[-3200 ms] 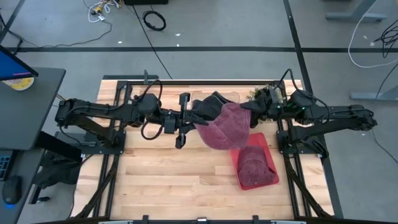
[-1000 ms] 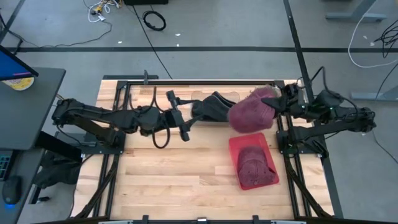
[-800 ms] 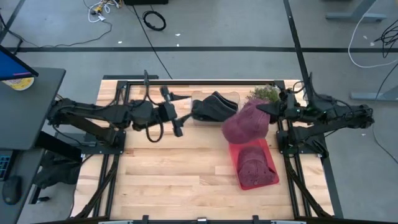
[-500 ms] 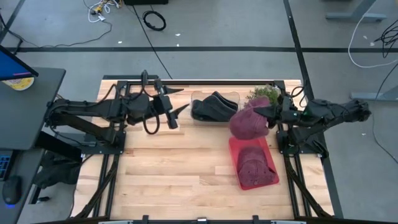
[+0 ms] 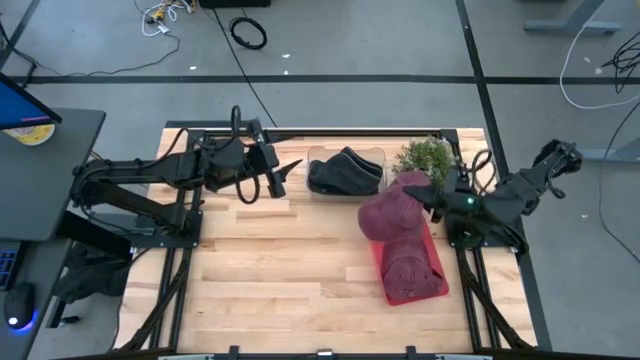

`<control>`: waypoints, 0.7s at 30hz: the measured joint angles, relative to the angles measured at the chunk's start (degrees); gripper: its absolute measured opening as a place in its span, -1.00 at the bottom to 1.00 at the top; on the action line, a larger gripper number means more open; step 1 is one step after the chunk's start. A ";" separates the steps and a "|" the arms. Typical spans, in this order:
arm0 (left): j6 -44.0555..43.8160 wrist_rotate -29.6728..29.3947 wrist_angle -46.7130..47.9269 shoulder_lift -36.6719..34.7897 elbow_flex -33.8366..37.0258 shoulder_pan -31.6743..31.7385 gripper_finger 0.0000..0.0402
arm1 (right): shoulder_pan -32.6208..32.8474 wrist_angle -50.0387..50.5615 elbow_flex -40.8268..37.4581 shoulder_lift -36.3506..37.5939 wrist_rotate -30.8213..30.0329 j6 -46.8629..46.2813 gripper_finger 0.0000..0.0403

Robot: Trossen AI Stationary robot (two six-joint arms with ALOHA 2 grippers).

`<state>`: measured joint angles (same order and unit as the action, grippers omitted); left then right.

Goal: Pick & Place hat
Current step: Put the red cap into the red bin

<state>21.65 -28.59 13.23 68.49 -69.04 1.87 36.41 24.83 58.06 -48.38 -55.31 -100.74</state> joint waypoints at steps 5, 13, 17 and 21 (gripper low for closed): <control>0.04 2.50 0.37 0.00 0.00 1.90 0.38 | 6.68 1.52 0.99 -5.72 -8.37 -10.22 -0.97; 0.06 8.08 2.17 0.00 0.00 3.86 0.38 | 12.56 1.84 1.24 -14.97 -11.93 -25.17 -0.97; 0.09 8.37 2.94 0.00 0.00 3.82 0.38 | 13.09 1.90 3.90 -18.17 -10.65 -27.53 -0.97; 0.09 8.70 3.20 0.00 0.00 3.82 0.38 | 12.13 6.88 8.87 -19.95 -7.69 -27.86 -0.97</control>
<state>21.74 -19.90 16.43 68.49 -69.04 5.69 48.54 31.72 66.93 -68.33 -62.99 -128.60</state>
